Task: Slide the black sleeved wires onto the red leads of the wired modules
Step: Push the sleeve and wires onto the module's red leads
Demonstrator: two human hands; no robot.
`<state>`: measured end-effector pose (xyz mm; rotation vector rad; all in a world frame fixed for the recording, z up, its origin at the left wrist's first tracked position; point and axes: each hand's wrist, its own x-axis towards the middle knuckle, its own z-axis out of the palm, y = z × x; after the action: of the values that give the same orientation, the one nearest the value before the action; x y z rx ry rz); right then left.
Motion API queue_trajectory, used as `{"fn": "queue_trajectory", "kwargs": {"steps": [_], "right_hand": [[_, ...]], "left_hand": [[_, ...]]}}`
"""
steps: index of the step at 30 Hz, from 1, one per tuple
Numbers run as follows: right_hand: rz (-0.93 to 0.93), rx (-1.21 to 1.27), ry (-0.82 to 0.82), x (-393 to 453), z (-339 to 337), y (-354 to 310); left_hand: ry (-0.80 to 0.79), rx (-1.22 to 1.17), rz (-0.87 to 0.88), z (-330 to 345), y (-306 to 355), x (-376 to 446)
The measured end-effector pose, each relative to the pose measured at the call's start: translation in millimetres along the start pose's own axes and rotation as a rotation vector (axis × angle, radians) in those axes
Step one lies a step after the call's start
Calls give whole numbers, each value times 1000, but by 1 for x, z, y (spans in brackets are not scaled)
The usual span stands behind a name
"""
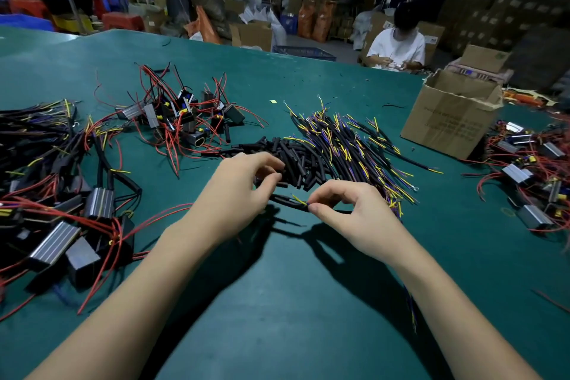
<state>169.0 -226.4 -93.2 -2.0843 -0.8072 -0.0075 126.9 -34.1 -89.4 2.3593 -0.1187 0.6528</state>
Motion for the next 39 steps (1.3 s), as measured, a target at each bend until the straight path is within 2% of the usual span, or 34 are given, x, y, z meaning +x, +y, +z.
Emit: {"fn": "queue_trajectory", "kwargs": {"steps": [4, 8, 13, 18, 26, 33, 39], "right_hand": [[-33, -15, -2, -1, 3, -1], [-13, 8, 29, -1, 5, 0], [40, 69, 76, 0, 12, 2], [53, 112, 86, 1, 16, 0], [-2, 55, 186, -1, 21, 0], [-15, 6, 246, -1, 24, 0], [-52, -15, 305, -3, 30, -2]], "left_hand": [[-261, 320, -21, -4, -5, 5], [-346, 337, -57, -3, -6, 8], [-258, 84, -11, -5, -6, 5], [-253, -177, 24, 1, 4, 0], [-137, -81, 56, 9, 4, 0], [-154, -109, 101, 8, 3, -2], [-151, -128, 7, 11, 3, -3]]}}
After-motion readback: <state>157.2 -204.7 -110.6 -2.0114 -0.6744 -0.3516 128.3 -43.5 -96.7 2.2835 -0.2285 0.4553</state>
